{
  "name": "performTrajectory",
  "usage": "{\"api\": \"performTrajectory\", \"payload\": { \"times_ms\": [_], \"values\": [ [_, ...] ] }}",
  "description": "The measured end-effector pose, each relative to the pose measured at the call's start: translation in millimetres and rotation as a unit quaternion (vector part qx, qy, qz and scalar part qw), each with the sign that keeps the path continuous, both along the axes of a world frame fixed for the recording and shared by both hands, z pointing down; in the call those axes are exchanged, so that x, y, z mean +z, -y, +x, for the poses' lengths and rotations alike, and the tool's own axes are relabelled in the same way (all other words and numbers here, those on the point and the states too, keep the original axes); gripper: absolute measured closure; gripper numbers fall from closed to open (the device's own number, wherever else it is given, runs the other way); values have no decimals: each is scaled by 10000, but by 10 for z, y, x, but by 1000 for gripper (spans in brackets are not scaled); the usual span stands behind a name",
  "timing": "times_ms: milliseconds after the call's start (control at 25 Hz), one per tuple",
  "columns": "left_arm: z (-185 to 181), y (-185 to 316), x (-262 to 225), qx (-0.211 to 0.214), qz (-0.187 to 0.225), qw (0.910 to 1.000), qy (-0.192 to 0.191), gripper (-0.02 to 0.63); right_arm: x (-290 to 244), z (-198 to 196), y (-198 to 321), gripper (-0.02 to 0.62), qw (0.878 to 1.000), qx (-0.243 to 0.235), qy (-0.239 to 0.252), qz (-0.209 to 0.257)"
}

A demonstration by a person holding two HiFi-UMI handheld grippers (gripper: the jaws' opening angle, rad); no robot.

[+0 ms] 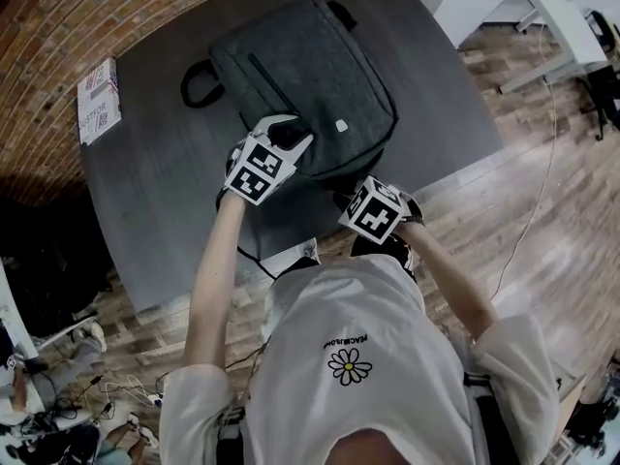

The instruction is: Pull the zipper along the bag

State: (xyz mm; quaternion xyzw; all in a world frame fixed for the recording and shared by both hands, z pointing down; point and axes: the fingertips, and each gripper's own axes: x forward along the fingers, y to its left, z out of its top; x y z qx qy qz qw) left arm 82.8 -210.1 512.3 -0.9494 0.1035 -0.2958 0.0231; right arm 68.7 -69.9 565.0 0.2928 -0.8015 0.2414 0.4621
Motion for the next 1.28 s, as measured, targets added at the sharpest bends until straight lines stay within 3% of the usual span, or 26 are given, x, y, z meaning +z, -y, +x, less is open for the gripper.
{"api": "performTrajectory", "payload": {
  "times_ms": [240, 600, 720, 840, 1000, 1160, 1280],
  "values": [
    [13, 6, 4, -5, -21, 10000, -9, 464, 111, -582, 259, 572, 9991, 267, 329, 55],
    [-249, 86, -252, -23, 308, 9992, -256, 460, 141, -373, 264, 589, 9976, 311, -263, 561],
    [-347, 295, -337, -178, 594, 9979, -181, 471, 218, -12, 272, 589, 9929, 484, -769, 764],
    [-326, 525, -475, -296, 874, 9955, -191, 480, 290, 596, 295, 589, 9858, 1110, -1014, 745],
    [-21, 719, -509, -26, 1342, 9908, 140, 483, 337, 1534, 398, 589, 9663, 1831, -1609, 833],
    [294, 739, -345, 151, 1101, 9933, 330, 484, 338, 2155, 577, 589, 9501, 2324, -1912, 819],
    [407, 725, -323, 41, 948, 9946, 417, 486, 273, 2194, 552, 589, 9494, 2573, -1655, 719]
  ]
}}
